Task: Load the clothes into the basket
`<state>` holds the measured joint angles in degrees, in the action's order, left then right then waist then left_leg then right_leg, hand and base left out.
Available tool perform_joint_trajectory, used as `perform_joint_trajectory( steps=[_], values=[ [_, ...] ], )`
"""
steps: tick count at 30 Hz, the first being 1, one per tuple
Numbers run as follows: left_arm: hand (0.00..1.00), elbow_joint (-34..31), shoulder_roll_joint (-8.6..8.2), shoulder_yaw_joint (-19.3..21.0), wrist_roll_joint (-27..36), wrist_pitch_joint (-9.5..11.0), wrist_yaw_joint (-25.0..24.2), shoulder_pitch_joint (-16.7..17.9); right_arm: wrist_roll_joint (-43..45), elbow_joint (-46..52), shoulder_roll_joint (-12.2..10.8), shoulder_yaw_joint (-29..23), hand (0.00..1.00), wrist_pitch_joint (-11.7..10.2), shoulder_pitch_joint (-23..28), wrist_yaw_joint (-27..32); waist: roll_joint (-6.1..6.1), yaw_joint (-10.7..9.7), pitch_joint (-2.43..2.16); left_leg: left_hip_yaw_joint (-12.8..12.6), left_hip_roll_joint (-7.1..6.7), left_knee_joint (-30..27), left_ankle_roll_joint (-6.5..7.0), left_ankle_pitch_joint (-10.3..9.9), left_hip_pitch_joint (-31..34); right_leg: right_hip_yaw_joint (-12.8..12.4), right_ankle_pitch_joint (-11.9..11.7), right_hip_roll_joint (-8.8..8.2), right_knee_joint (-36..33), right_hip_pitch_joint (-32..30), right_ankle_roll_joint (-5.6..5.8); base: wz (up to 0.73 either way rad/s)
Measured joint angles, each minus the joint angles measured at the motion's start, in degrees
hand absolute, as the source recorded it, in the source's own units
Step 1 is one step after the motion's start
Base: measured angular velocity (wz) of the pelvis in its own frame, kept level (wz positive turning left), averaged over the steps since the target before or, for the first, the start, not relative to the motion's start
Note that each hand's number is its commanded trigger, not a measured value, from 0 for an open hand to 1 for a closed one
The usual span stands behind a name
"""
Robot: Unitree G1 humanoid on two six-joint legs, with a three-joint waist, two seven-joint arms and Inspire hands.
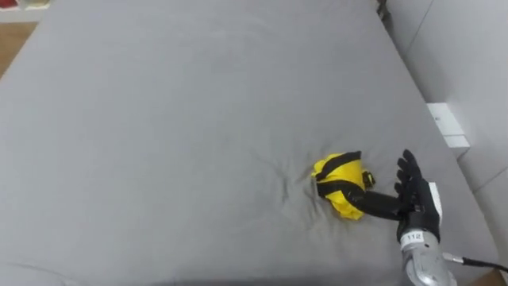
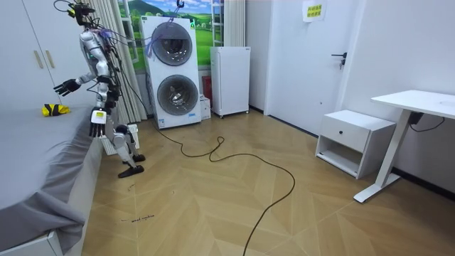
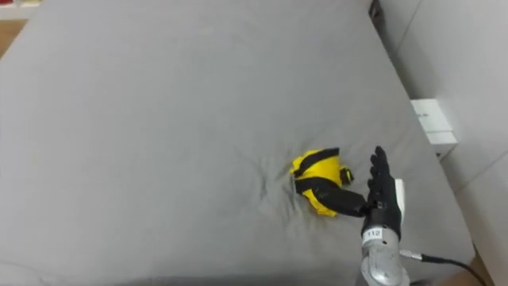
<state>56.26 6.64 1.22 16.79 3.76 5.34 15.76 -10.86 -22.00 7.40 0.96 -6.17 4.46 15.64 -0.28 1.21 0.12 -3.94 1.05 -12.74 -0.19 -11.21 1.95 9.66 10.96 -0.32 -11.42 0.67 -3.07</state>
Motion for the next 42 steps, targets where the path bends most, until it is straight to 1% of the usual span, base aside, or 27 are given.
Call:
perform_joint_trajectory(
  steps=[3, 5, 6, 7, 8, 9, 11, 12, 14, 15, 17, 18, 19, 20, 22, 23, 24, 25, 26, 28, 31, 32, 35, 37, 38, 39, 42],
  values=[
    [0.0, 1.8, 0.34, -0.2, 0.5, -0.3, -0.9, -1.6, 0.0, -4.1, 0.0, 0.2, 0.0, -0.1, -2.6, 1.7, 0.02, 0.4, 0.06, 1.1, -0.29, 0.0, 0.04, 0.6, 2.0, 1.0, 0.0, -0.24, -0.3, -1.7, 0.0, 0.16],
    [0.0, 3.8, 0.58, 0.2, -0.2, -0.6, -1.2, -3.5, 0.0, -10.1, 0.1, 0.0, 0.0, 0.7, -6.3, 2.4, 0.05, 0.6, 0.08, 2.2, -0.75, -0.1, 0.16, 1.4, 4.1, 2.8, 0.0, -0.73, -0.6, -3.3, 0.0, 0.31],
    [0.0, 4.1, 0.6, 0.3, -0.2, -0.8, -1.4, -4.0, 0.0, -11.6, 0.1, 0.0, 0.0, 0.8, -7.5, 2.5, 0.05, 0.5, 0.1, 2.6, -0.89, -0.1, 0.18, 1.7, 4.8, 3.2, 0.0, -0.87, -0.7, -3.8, 0.0, 0.34],
    [0.0, 4.8, 0.8, 0.3, -0.1, -1.1, -1.8, -4.7, 0.0, -15.3, 0.3, 0.0, 0.0, 1.0, -10.3, 2.4, 0.06, 0.6, 0.16, 3.0, -1.03, 0.0, 0.24, 2.0, 5.8, 3.9, 0.0, -1.08, -0.7, -4.6, 0.0, 0.32],
    [0.0, 5.2, 0.98, 0.3, -0.1, -1.4, -2.1, -5.1, -0.1, -18.8, 0.8, 0.2, 0.0, 1.7, -12.9, 2.4, 0.01, 0.9, 0.25, 3.4, -1.2, -0.1, 0.27, 2.4, 6.6, 4.6, 0.0, -1.27, -0.8, -5.1, 0.0, 0.32],
    [0.0, 5.4, 0.99, 0.3, 0.0, -1.4, -2.2, -5.3, -0.1, -20.2, 1.1, 0.3, 0.0, 2.1, -14.0, 2.3, 0.0, 1.1, 0.25, 3.5, -1.3, -0.1, 0.31, 2.5, 6.9, 4.7, 0.0, -1.39, -0.9, -5.4, 0.0, 0.28],
    [0.0, 5.7, 1.03, 0.3, 0.0, -1.7, -2.6, -6.2, -1.1, -23.9, 2.7, 0.3, 0.0, 2.5, -17.3, 2.2, -0.04, 2.4, 0.46, 4.3, -1.66, -0.5, 0.47, 3.0, 8.7, 5.7, 0.1, -1.74, -1.1, -6.8, 0.09, 0.24],
    [0.0, 5.7, 1.07, 0.3, 0.0, -1.9, -2.6, -6.4, -1.5, -24.8, 3.1, 0.3, 0.0, 2.5, -18.3, 2.3, -0.02, 2.4, 0.53, 4.4, -1.73, -0.9, 0.52, 3.0, 9.5, 6.3, 0.1, -1.83, -1.1, -7.1, 0.13, 0.29],
    [0.0, 6.1, 1.3, 0.3, -0.5, -2.3, -2.7, -6.8, -2.3, -27.6, 4.1, 0.2, 0.0, 2.5, -20.7, 2.9, -0.09, 3.8, 0.58, 4.9, -1.95, -1.2, 0.66, 3.5, 11.6, 7.1, 0.1, -2.08, -1.2, -8.7, 0.2, 0.28],
    [0.0, 6.2, 1.34, 0.3, -0.7, -2.4, -2.7, -6.8, -2.3, -28.6, 4.3, 0.1, 0.0, 2.5, -21.1, 3.0, -0.05, 3.9, 0.6, 5.2, -2.03, -1.4, 0.69, 3.6, 12.0, 7.8, 0.0, -2.16, -1.2, -8.8, 0.22, 0.32],
    [0.0, 7.1, 1.94, 0.3, -0.7, -3.6, -2.7, -6.7, -2.5, -34.2, 5.8, 0.0, 0.0, 2.6, -23.5, 3.4, 0.03, 4.4, 0.68, 5.7, -2.11, -2.5, 0.78, 3.6, 13.5, 9.2, 0.0, -2.36, -1.4, -9.1, 0.23, 0.41],
    [0.0, 7.2, 2.09, 0.3, -0.7, -3.8, -2.6, -6.9, -2.7, -35.1, 6.3, 0.0, 0.0, 2.6, -23.9, 3.8, 0.21, 4.8, 0.81, 5.7, -2.04, -2.8, 0.81, 3.6, 14.0, 9.6, 0.0, -2.38, -1.4, -9.3, 0.23, 0.33],
    [0.0, 7.2, 2.36, 0.0, -0.7, -4.2, -2.5, -7.3, -2.9, -36.3, 7.6, 0.0, 0.0, 2.6, -24.4, 4.8, 0.44, 5.5, 0.97, 5.7, -1.89, -3.4, 0.88, 3.7, 15.1, 10.2, 0.1, -2.47, -1.5, -9.9, 0.25, 0.33],
    [0.0, 7.2, 2.61, -0.7, -0.7, -4.3, -2.4, -7.8, -3.0, -37.4, 8.5, 0.1, 0.0, 2.6, -25.2, 5.6, 0.85, 5.9, 1.24, 5.8, -1.91, -3.8, 1.0, 3.8, 16.0, 11.0, 0.1, -2.6, -1.8, -10.4, 0.32, 0.29],
    [0.0, 7.3, 3.3, -1.7, -0.7, -4.3, -2.3, -8.2, -3.0, -39.8, 9.3, 0.0, 0.0, 2.5, -26.4, 6.9, 1.02, 6.8, 1.33, 5.8, -2.01, -4.0, 1.11, 3.9, 16.9, 11.0, 0.2, -2.73, -2.2, -11.3, 0.42, 0.15],
    [0.0, 7.2, 3.68, -2.0, -0.7, -4.2, -2.3, -8.3, -3.5, -41.3, 9.6, 0.1, 0.29, 2.5, -27.0, 7.6, 1.18, 7.3, 1.38, 5.8, -2.04, -4.3, 1.14, 3.9, 17.5, 11.2, 0.2, -2.75, -2.2, -11.6, 0.44, 0.08],
    [0.0, 7.1, 3.78, -2.2, -0.7, -4.2, -2.2, -8.3, -3.8, -41.9, 9.9, 0.1, 1.0, 2.5, -27.4, 7.8, 1.43, 7.4, 1.54, 5.8, -2.08, -4.8, 1.16, 3.9, 17.9, 11.4, 0.3, -2.81, -2.2, -11.7, 0.48, 0.19],
    [0.0, 7.0, 3.87, -2.9, -0.7, -4.2, -2.1, -8.4, -4.3, -43.0, 10.6, 0.0, 1.0, 2.6, -28.5, 8.5, 1.99, 7.2, 1.87, 5.8, -2.35, -5.1, 1.39, 4.1, 18.6, 11.9, 0.5, -3.07, -2.3, -12.0, 0.75, 0.23],
    [0.0, 6.9, 3.86, -3.8, -0.7, -4.2, -2.1, -8.4, -4.2, -43.7, 11.5, 0.0, 1.0, 2.6, -29.1, 9.3, 2.47, 7.2, 2.0, 5.7, -2.69, -5.1, 1.65, 4.2, 19.2, 12.3, 0.6, -3.41, -2.7, -12.6, 0.89, 0.2],
    [0.0, 6.7, 3.85, -4.0, -0.8, -4.5, -2.1, -8.4, -4.1, -45.2, 12.4, -0.2, 1.0, 2.6, -29.9, 10.1, 2.88, 7.4, 1.95, 5.8, -2.79, -5.1, 1.93, 4.4, 19.9, 12.3, 0.8, -3.85, -3.5, -13.7, 1.12, 0.09],
    [0.0, 6.6, 3.9, -4.0, -0.7, -5.0, -2.2, -8.5, -4.7, -46.1, 13.7, -2.8, 1.0, 2.6, -31.6, 12.2, 3.38, 7.8, 1.95, 5.7, -3.03, -5.4, 2.24, 4.6, 21.8, 12.3, 0.9, -4.32, -4.8, -15.8, 1.28, 0.02],
    [0.0, 6.6, 3.9, -4.3, -0.5, -5.1, -2.2, -8.7, -4.9, -46.9, 14.7, -3.5, 1.0, 2.6, -32.6, 12.8, 3.64, 7.9, 1.99, 5.6, -3.11, -5.8, 2.37, 4.7, 22.8, 12.3, 0.9, -4.55, -5.6, -17.0, 1.28, 0.0],
    [0.0, 7.2, 3.9, -5.1, -0.5, -5.2, -2.1, -8.7, -5.7, -47.5, 17.2, -4.7, 1.0, 2.7, -33.2, 13.4, 4.47, 8.2, 1.95, 5.7, -3.41, -5.9, 2.63, 4.9, 23.6, 12.3, 1.0, -4.77, -7.3, -18.4, 1.34, 0.0],
    [0.0, 7.8, 3.91, -6.0, -0.4, -5.3, -2.0, -8.7, -6.3, -47.7, 18.0, -4.7, 1.0, 2.7, -33.2, 13.9, 4.83, 8.2, 1.78, 5.6, -3.61, -5.5, 2.8, 5.0, 23.4, 12.1, 1.1, -5.29, -7.5, -18.6, 1.52, 0.0],
    [0.0, 7.7, 3.91, -6.5, 0.4, -5.6, -1.9, -8.7, -7.2, -47.7, 18.2, -4.7, 1.0, 2.7, -33.2, 14.1, 4.88, 8.3, 1.77, 5.5, -3.7, -5.2, 2.9, 5.3, 23.4, 12.0, 1.1, -5.55, -7.6, -18.8, 1.56, 0.0],
    [0.0, 7.6, 3.91, -6.9, 0.6, -5.8, -1.8, -8.8, -7.5, -47.7, 18.3, -4.6, 1.0, 2.7, -33.2, 14.2, 4.9, 8.3, 1.76, 5.4, -3.74, -5.0, 2.93, 5.3, 23.3, 11.9, 1.1, -5.62, -7.7, -18.9, 1.58, 0.0],
    [0.0, 7.3, 3.89, -7.2, 0.6, -5.9, -1.7, -9.2, -10.1, -47.9, 18.3, -4.6, 1.0, 3.0, -33.2, 13.7, 4.6, 8.3, 1.91, 4.8, -3.79, -4.8, 3.03, 5.4, 23.0, 10.7, 1.4, -5.73, -8.4, -19.1, 1.78, -0.01]
  ],
)
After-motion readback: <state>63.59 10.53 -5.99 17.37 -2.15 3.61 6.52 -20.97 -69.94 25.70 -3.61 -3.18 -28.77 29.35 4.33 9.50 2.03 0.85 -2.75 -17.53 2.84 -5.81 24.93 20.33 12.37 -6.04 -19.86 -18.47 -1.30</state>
